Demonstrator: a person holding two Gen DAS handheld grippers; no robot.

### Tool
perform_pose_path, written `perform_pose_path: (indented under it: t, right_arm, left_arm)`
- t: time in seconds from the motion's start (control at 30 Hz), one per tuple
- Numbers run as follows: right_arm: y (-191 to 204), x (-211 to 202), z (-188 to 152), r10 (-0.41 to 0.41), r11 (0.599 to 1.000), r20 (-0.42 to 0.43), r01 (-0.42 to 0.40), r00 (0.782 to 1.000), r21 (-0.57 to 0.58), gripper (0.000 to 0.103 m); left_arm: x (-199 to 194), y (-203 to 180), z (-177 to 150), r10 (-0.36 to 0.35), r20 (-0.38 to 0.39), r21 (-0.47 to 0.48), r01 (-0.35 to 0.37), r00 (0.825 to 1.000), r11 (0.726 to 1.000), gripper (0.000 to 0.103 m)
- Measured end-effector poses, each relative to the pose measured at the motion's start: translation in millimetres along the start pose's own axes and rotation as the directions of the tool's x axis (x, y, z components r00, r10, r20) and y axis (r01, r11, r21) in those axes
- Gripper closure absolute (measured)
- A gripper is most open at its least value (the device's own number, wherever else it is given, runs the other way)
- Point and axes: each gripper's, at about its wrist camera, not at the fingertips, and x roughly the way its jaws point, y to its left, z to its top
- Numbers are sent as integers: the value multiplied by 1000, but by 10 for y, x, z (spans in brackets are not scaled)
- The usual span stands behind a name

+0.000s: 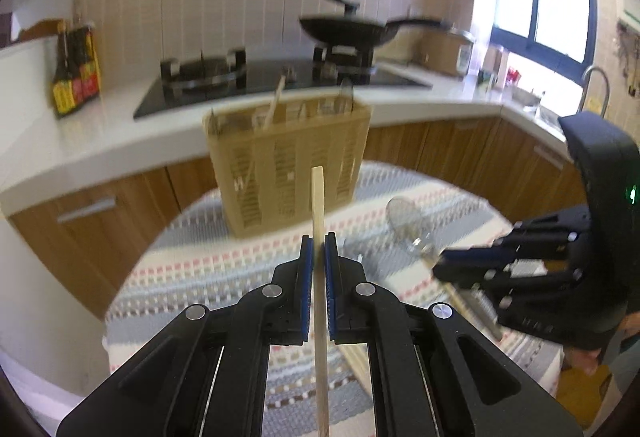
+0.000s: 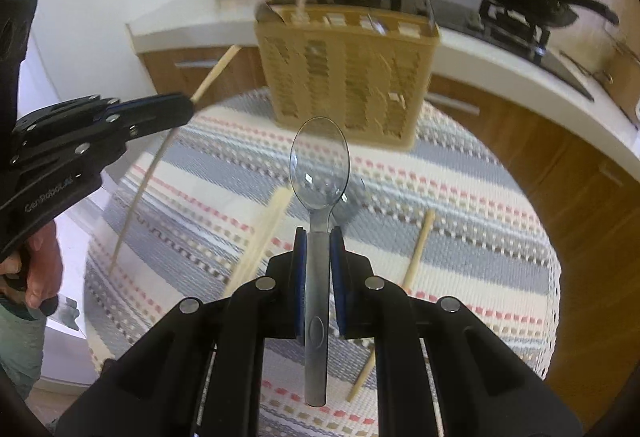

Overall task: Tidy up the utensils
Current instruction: 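Carry chopstick and spoon over the beige basket and open both tools to drop them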

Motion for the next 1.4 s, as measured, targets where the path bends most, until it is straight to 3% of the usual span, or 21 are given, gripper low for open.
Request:
perform_pose_path:
  t: [0.17,0.37,0.43,0.63,0.9,1.1,1.3,1.4]
  right_arm:
    - [76,-184,174,17,999,98,-14,995,-35,93]
    - [50,-430,432,83,996,232,-71,969,-59,93]
    - [43,-447,511,91,995,263,-74,961,-73,93]
    - [-128,-377,840,99,995,339,-92,935,-38,93]
    - [-743,-293,1631,8,990,504,-77,864,118,93]
    - [-984,82,1917,-70,983,540,-35,839,181,93]
    - [-1059,433,1891,-118,979,548,6,828,202,93]
    - [-1057,572,1853,-145,981,541,47,829,190,93]
  left_arm:
    - [-230,-22,193,4,128,-10,-3,992,1000,99]
    - [-447,124,419,-11,278,-60,29,961,998,99]
    - [-438,224,527,-53,296,-63,75,954,995,99]
    - [-293,519,791,-53,363,-105,98,930,990,99]
    - [-56,670,1307,-22,483,-111,87,875,990,99]
    - [277,692,1503,129,564,-163,-43,815,986,99]
    - [592,773,1507,131,565,-260,26,814,965,99]
    - [705,719,1501,142,574,-267,20,807,964,99]
